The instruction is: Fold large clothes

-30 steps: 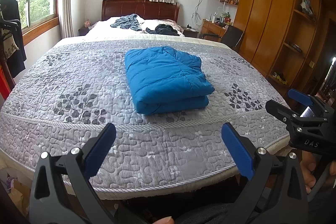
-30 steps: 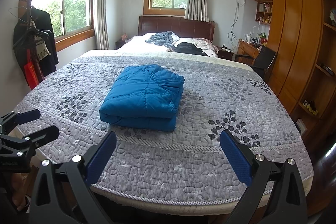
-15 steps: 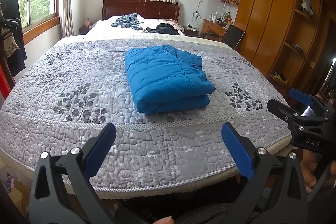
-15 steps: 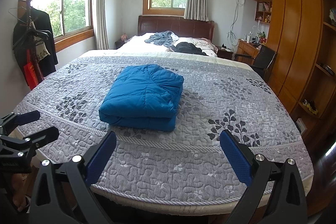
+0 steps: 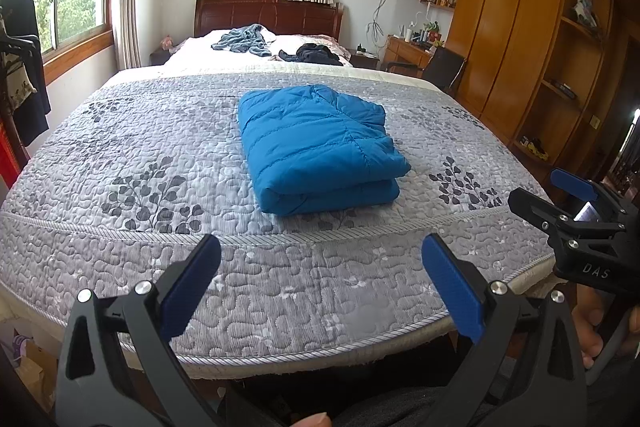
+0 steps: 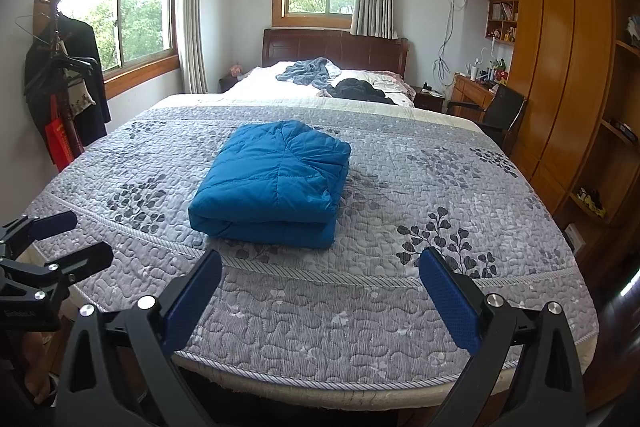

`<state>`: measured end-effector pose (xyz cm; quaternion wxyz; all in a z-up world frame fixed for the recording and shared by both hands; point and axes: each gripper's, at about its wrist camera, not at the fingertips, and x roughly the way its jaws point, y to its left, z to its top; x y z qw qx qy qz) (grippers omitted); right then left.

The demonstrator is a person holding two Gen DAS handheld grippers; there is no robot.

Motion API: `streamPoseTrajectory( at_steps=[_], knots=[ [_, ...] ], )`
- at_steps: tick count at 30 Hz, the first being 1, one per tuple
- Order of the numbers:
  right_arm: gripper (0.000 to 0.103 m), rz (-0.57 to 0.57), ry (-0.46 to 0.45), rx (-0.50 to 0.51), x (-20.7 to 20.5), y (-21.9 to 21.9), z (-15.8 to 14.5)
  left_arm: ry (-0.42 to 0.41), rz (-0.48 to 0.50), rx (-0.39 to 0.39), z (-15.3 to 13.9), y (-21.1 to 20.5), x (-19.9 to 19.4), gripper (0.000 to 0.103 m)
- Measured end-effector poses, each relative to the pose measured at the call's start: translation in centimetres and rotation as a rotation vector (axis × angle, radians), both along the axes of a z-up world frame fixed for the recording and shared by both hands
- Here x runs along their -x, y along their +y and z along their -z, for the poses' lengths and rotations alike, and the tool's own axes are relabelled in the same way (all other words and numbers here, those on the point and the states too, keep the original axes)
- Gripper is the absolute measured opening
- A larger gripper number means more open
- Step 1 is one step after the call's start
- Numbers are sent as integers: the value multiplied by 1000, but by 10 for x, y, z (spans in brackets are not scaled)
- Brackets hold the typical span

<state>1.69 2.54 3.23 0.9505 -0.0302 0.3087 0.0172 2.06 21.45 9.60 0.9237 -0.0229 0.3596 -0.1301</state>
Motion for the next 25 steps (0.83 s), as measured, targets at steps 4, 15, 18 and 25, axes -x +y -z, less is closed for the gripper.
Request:
streamPoseTrajectory(
  at_steps=[4, 15, 18, 25],
  knots=[
    [99, 0, 2, -2, 0, 0, 0, 0, 2, -1, 1, 1, 0, 100],
    [99, -2, 4, -1, 1, 2, 2, 5, 4, -2, 4, 2, -2, 100],
    [99, -4, 3, 0, 1, 2, 2, 6, 4, -3, 4, 3, -2, 100],
    [99, -7, 6, 3, 1, 4, 4, 6, 4, -3, 4, 4, -4, 100]
  ],
)
